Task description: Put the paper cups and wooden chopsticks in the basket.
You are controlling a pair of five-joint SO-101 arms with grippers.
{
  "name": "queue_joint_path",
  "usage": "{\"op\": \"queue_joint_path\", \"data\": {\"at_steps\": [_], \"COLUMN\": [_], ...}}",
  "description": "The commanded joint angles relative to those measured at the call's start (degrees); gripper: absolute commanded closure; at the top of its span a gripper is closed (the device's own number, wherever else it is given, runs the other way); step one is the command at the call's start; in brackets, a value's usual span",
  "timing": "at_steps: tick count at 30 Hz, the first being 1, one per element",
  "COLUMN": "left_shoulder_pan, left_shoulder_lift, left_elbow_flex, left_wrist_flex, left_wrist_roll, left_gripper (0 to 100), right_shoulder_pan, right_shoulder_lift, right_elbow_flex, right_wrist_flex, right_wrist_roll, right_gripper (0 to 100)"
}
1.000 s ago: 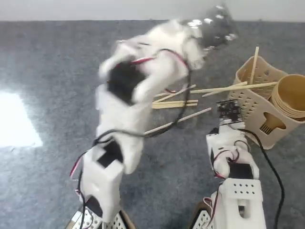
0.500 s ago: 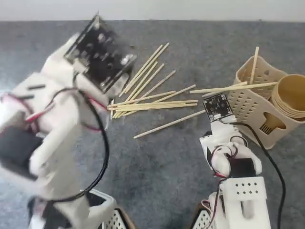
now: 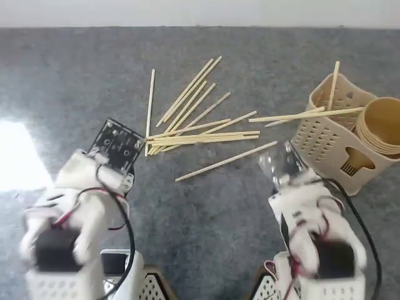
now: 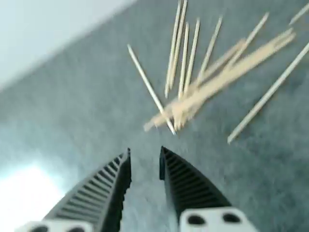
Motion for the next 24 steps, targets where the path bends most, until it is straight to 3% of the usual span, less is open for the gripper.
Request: {"op": "queue_joint_path", "data": {"at_steps": [1, 6, 12, 18, 24], "left_shoulder_pan": [-2.9, -2.81, -3.16, -2.81, -2.73], "left_shoulder_lift": [-5.63, -8.7, -7.65, -7.65, -7.74], "left_elbow_flex": [7.25, 9.01, 22.55, 32.75, 44.7], "left_wrist_flex": [-3.52, -5.98, -18.64, -27.52, -38.51], "left_wrist_roll": [0.79, 0.53, 0.62, 5.19, 6.95], "left_gripper": [90, 90, 90, 90, 90], "right_shoulder_pan": [-0.31, -0.31, 0.13, 0.75, 2.68], "right_shoulder_lift": [-3.12, -3.56, -3.56, -3.65, -3.56], "right_elbow_flex": [-5.71, -6.07, -6.95, -6.95, -6.77], "right_wrist_flex": [1.98, 1.01, -3.56, -5.93, -10.24], "right_wrist_roll": [4.04, 8.0, 15.91, 23.3, 33.76], "right_gripper": [99.1, 99.1, 98.2, 77.7, 79.6]}}
